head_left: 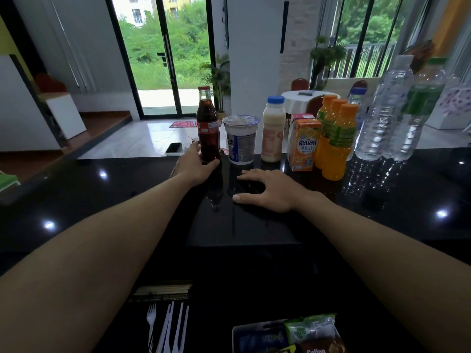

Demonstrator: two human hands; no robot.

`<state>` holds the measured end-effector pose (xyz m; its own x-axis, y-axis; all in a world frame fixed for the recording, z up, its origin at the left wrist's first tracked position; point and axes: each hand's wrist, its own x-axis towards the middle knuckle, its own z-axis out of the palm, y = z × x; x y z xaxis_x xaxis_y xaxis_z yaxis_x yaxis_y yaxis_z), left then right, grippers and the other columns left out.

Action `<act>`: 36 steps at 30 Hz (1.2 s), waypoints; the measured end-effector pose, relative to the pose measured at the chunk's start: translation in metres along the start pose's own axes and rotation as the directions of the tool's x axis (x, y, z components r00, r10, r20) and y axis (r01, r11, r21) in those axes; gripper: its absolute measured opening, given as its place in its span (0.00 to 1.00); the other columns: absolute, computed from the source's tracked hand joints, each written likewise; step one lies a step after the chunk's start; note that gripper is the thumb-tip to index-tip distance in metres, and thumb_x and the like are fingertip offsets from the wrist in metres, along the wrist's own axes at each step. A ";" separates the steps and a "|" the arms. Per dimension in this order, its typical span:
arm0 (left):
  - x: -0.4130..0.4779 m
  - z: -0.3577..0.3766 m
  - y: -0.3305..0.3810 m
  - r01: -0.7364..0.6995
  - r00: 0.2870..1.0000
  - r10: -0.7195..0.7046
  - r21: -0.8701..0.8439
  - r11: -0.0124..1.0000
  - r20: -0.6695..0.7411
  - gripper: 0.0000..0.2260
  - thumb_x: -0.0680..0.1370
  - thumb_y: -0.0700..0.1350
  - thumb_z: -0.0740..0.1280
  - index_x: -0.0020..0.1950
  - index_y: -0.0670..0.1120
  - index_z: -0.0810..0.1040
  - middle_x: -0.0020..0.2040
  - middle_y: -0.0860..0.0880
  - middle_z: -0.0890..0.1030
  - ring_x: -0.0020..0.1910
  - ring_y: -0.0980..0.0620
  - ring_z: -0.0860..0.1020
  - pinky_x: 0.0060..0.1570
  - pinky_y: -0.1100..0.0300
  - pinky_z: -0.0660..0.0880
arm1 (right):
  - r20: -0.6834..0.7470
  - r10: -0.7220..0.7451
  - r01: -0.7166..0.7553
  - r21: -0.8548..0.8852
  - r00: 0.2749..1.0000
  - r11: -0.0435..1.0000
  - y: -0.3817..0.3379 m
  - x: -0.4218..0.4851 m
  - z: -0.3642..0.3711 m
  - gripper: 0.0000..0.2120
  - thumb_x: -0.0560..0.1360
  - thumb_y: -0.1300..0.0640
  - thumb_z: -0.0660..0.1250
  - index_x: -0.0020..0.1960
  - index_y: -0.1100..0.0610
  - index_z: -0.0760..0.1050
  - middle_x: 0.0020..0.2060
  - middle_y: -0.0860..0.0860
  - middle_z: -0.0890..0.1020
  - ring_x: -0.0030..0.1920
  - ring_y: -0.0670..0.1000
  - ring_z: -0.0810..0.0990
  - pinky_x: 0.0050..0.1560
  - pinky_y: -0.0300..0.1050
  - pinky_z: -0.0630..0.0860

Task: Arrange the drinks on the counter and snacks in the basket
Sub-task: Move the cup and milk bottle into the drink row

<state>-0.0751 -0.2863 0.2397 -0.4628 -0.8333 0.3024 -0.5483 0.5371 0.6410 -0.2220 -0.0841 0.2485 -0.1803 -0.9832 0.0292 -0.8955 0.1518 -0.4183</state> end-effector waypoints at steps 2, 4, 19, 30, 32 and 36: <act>-0.003 -0.003 0.003 0.015 1.000 -0.015 0.006 1.000 -0.022 0.33 0.73 0.52 0.75 0.73 0.42 0.67 0.68 0.42 0.74 0.66 0.42 0.74 0.64 0.48 0.72 | -0.007 -0.010 0.010 -0.001 1.000 1.000 0.001 0.000 0.000 0.43 0.65 0.19 0.60 0.75 0.38 0.66 0.78 0.42 0.64 0.78 0.52 0.61 0.77 0.59 0.57; -0.007 -0.009 0.006 0.045 0.999 -0.045 0.015 0.999 -0.019 0.34 0.74 0.51 0.75 0.73 0.39 0.66 0.69 0.40 0.71 0.67 0.42 0.72 0.66 0.47 0.72 | -0.018 -0.023 0.023 0.002 1.000 1.000 0.001 -0.002 0.000 0.43 0.66 0.20 0.61 0.76 0.40 0.66 0.78 0.42 0.64 0.78 0.51 0.61 0.77 0.57 0.57; -0.070 -0.019 0.038 -0.216 0.968 0.171 0.269 0.938 0.182 0.20 0.79 0.55 0.65 0.65 0.45 0.76 0.61 0.44 0.78 0.60 0.44 0.76 0.57 0.53 0.72 | -0.241 0.008 -0.007 0.004 0.970 1.000 0.007 -0.039 -0.019 0.30 0.75 0.35 0.67 0.70 0.52 0.75 0.63 0.50 0.81 0.61 0.50 0.79 0.59 0.46 0.76; -0.134 -0.017 0.078 -0.292 0.955 0.276 0.195 0.936 0.105 0.11 0.79 0.54 0.66 0.54 0.48 0.81 0.49 0.50 0.79 0.50 0.48 0.78 0.53 0.49 0.76 | -0.305 -0.035 0.037 0.002 0.952 0.999 0.023 -0.117 -0.037 0.25 0.76 0.38 0.69 0.67 0.53 0.78 0.63 0.49 0.81 0.64 0.49 0.77 0.64 0.47 0.74; -0.147 -0.017 0.081 -0.283 0.959 0.274 0.171 0.944 0.070 0.10 0.79 0.53 0.67 0.51 0.48 0.81 0.47 0.51 0.78 0.49 0.48 0.78 0.52 0.51 0.76 | -0.311 -0.075 0.081 0.005 0.947 0.997 0.021 -0.127 -0.035 0.24 0.76 0.39 0.70 0.66 0.52 0.78 0.63 0.48 0.81 0.63 0.48 0.77 0.62 0.44 0.74; -0.169 -0.020 0.084 -0.271 0.962 0.270 0.150 0.951 0.030 0.08 0.79 0.53 0.67 0.49 0.50 0.81 0.47 0.51 0.77 0.47 0.51 0.77 0.50 0.53 0.74 | -0.335 -0.164 0.185 0.030 0.928 0.982 0.010 -0.144 -0.027 0.22 0.76 0.41 0.71 0.65 0.51 0.79 0.58 0.45 0.83 0.57 0.43 0.79 0.58 0.42 0.77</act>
<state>-0.0290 -0.1027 0.2559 -0.6141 -0.6529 0.4433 -0.5004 0.7565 0.4211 -0.2159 0.0614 0.2647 -0.1567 -0.9032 0.3997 -0.9006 -0.0355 -0.4332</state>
